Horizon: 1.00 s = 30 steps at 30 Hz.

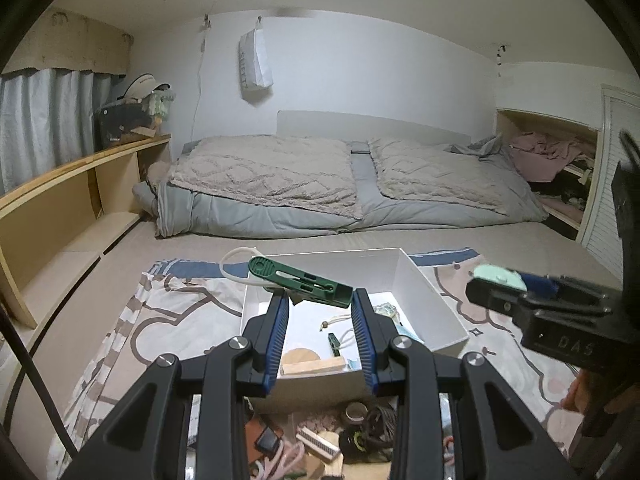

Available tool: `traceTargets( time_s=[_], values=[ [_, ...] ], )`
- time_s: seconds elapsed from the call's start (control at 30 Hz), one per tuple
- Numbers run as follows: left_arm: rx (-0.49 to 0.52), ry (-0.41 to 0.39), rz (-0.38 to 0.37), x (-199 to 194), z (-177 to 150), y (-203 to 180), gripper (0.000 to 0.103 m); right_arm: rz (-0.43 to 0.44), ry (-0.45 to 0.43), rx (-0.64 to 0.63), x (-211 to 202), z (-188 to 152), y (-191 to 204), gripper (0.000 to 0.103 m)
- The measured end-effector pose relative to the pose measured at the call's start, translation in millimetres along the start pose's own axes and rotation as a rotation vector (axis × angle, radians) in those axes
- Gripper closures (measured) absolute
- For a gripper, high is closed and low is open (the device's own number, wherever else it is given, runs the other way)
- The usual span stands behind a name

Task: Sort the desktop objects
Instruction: 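Carry the tape measure into the white shoebox while the left gripper carries the clothespin there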

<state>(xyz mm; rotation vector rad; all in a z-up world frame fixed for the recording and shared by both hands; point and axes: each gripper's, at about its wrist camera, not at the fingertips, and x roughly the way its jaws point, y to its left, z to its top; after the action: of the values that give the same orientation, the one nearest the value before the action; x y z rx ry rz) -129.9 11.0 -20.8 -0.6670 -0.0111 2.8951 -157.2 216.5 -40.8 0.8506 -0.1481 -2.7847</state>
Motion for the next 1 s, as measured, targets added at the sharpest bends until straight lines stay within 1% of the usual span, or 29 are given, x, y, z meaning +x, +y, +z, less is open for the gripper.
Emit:
traceTargets(
  time_s=[0.2, 0.27, 0.53, 0.73, 1.0],
  values=[
    [-0.030, 0.004, 0.009, 38.6, 5.5, 6.5, 0.071, -0.033, 0.024, 0.027, 38.7, 3.4, -19.6, 0.049],
    [-0.050, 0.016, 0.006, 52.4, 4.9, 8.7, 0.071, -0.052, 0.025, 0.025, 50.9, 4.6, -24.6, 0.049],
    [-0.060, 0.066, 0.024, 109.1, -4.6, 11.9, 0.071, -0.050, 0.088, 0.023, 98.8, 3.0, -31.3, 0.049],
    [-0.029, 0.088, 0.056, 137.9, -10.4, 14.2, 0.071, -0.040, 0.127, 0.053, 131.1, 1.5, -35.7, 0.049],
    [-0.067, 0.126, 0.053, 165.6, -10.4, 22.4, 0.071, -0.050, 0.165, 0.065, 161.6, 1.4, -35.1, 0.049]
  ],
)
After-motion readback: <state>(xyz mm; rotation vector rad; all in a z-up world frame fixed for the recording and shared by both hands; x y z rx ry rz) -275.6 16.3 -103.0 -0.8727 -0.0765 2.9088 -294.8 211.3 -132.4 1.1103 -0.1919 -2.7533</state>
